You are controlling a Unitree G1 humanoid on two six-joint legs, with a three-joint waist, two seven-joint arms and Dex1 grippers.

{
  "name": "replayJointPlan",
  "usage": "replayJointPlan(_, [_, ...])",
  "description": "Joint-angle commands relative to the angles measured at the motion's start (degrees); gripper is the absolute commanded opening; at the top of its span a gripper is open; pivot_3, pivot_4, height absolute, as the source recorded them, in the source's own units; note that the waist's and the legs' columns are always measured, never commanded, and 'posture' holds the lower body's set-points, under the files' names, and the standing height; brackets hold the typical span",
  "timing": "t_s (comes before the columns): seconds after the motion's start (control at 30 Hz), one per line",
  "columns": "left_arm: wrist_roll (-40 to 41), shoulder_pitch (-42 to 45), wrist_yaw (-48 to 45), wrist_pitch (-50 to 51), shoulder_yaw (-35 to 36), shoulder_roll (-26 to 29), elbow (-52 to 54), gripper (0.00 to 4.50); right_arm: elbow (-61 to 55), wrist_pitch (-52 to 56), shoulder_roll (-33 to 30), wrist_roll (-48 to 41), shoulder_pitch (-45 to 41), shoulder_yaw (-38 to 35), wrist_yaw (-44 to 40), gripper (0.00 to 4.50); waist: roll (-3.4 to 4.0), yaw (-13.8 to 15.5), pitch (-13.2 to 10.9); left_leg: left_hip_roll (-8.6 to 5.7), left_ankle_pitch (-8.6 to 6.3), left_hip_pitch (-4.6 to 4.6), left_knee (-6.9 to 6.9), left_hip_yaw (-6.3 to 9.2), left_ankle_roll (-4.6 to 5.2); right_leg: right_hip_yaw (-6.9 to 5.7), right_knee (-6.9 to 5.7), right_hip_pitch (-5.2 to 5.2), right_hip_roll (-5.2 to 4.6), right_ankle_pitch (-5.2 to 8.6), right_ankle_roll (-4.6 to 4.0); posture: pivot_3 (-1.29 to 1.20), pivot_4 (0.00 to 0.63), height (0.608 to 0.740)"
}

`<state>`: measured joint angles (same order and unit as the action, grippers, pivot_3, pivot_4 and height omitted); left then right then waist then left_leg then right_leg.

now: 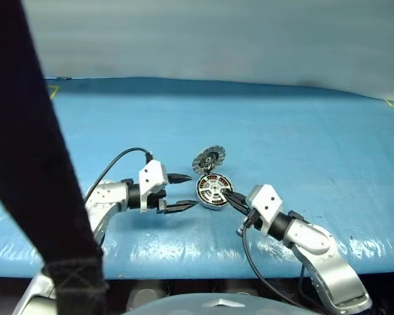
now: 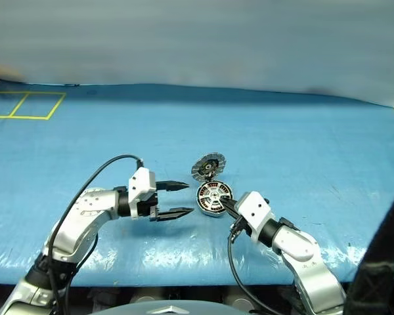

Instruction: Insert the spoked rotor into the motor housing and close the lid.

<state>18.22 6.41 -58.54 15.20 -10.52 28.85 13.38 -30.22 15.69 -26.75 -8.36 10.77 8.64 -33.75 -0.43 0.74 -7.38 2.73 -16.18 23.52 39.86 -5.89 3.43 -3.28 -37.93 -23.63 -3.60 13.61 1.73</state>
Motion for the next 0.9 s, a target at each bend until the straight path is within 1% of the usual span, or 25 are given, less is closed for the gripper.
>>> replayJointPlan(0.03, [1.0,-2.4,1.7,-4.1,1.6,-2.0,-0.5,3.28,4.3,-1.2,2.2,-0.2,-4.7,0.7,0.5,0.00,-0.01,0.0,0.0,0.00,0.00,-0.01,0.00,0.00,0.00,-0.02,0.01,0.01,0.01,0.00,-0.01,0.00,0.150,0.740])
replayJointPlan(0.17, [-0.2,-4.3,3.7,-5.5,0.4,-3.3,0.2,3.28,11.4,-2.8,4.4,0.4,-9.1,0.8,0.9,0.00,-0.02,0.2,0.0,-0.02,-0.01,-0.01,0.02,0.00,0.02,-0.06,0.00,0.03,-0.01,-0.01,-0.01,0.00,0.150,0.740])
replayJointPlan(0.27, [1.0,-5.3,4.7,-4.5,0.1,-4.1,2.2,3.28,14.4,-3.4,5.1,-0.3,-10.7,0.6,0.2,0.00,-0.01,0.1,0.0,-0.03,0.01,0.02,0.01,-0.01,-0.01,-0.03,0.01,0.02,-0.02,-0.02,-0.02,0.00,0.150,0.740])
replayJointPlan(0.4, [0.9,-6.0,5.7,-4.4,0.3,-3.9,3.0,3.28,16.0,-3.5,3.8,0.7,-10.8,1.1,-1.0,0.00,0.01,0.0,0.0,-0.03,0.07,0.04,-0.01,-0.02,-0.12,-0.04,0.02,-0.01,-0.01,-0.02,0.00,0.00,0.150,0.740])
replayJointPlan(0.6, [1.7,-6.3,6.8,-3.2,0.5,-3.8,3.3,3.28,20.3,-3.9,1.8,5.9,-9.6,6.9,-2.7,0.00,0.02,-0.1,0.0,-0.02,-0.02,-0.05,-0.02,-0.02,0.04,-0.05,0.01,0.07,-0.01,-0.01,-0.01,0.00,0.150,0.740])
replayJointPlan(0.67, [1.8,-6.3,7.3,-2.8,0.6,-3.9,3.2,3.28,22.5,-5.0,1.1,9.5,-10.1,9.3,-2.2,0.00,0.02,-0.3,0.0,0.01,-0.04,-0.14,-0.02,-0.02,0.06,-0.05,0.01,0.14,0.01,0.00,-0.03,0.00,0.150,0.740])
replayJointPlan(0.73, [0.9,-6.1,8.0,-3.1,0.4,-3.7,3.2,3.28,24.9,-5.6,1.9,11.6,-10.5,10.2,-0.7,0.00,-0.04,-0.7,0.0,0.03,-0.03,-0.29,-0.06,-0.02,0.04,-0.04,0.01,0.19,0.03,0.02,-0.04,0.00,0.150,0.740])
replayJointPlan(0.8, [0.3,-5.9,8.2,-3.3,0.2,-3.3,3.0,3.28,26.7,-6.9,1.4,14.2,-10.9,11.6,-0.2,0.00,-0.16,-1.1,0.1,0.05,-0.03,-0.68,-0.22,-0.04,0.01,-0.03,0.03,0.30,0.03,0.13,0.00,0.00,0.150,0.740])
replayJointPlan(0.9, [0.7,-5.7,8.2,-3.2,0.1,-3.4,2.7,3.28,27.2,-7.9,2.0,15.0,-10.8,11.1,1.2,0.00,-0.20,-1.4,0.2,0.12,0.00,-0.95,-0.31,-0.06,-0.08,-0.02,0.03,0.46,0.01,0.24,0.09,0.00,0.150,0.740])
